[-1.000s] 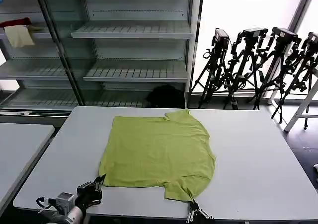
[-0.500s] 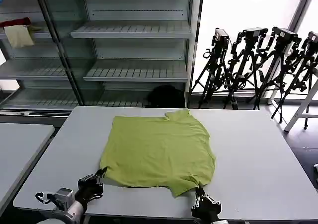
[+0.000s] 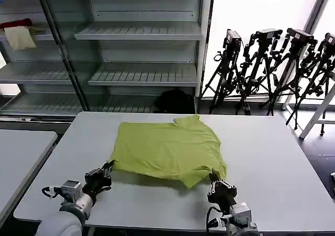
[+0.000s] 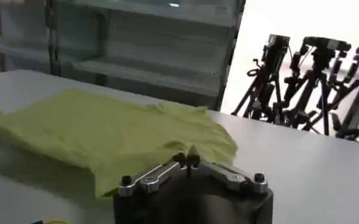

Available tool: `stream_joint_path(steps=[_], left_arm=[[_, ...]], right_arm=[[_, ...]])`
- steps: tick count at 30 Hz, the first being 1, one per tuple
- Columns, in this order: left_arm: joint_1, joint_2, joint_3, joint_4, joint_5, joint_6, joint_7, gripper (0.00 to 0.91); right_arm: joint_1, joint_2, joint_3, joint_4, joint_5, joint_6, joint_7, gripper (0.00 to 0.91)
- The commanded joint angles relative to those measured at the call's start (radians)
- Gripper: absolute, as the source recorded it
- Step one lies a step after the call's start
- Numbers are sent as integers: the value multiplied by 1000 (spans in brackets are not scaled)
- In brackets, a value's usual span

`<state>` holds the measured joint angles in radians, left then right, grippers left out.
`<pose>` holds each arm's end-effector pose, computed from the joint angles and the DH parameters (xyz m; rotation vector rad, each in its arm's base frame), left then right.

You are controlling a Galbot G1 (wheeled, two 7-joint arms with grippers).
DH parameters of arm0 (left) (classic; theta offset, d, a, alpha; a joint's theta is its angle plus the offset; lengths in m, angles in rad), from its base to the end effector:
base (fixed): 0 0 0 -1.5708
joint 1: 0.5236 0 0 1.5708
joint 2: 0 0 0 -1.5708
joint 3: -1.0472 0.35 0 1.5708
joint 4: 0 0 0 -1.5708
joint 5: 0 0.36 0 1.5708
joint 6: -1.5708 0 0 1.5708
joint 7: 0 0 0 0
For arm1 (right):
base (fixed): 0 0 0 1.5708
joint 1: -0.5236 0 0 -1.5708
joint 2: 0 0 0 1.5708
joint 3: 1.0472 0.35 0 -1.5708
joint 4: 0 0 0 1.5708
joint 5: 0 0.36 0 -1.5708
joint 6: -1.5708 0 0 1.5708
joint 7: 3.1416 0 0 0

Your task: Fold and organize the clothes.

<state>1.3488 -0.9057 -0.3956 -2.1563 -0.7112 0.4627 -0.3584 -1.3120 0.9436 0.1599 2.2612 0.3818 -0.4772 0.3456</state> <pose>0.2418 0.0631 -0.2245 -0.1658 -2.7609 -0.0328 0.2096 0.0091 -0.2182 0.3982 -2.8478 0.3149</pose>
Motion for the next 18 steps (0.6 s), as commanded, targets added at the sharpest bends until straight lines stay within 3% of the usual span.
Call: stream_joint_path(steps=[1, 18], left_arm=[[-124, -29, 32, 75, 12, -11, -18, 0], [-139, -46, 97, 152, 134, -98, 21, 10]], right_arm=[[140, -45, 26, -131, 24, 81, -168, 0], [126, -43, 38, -203, 16, 188, -216, 0]])
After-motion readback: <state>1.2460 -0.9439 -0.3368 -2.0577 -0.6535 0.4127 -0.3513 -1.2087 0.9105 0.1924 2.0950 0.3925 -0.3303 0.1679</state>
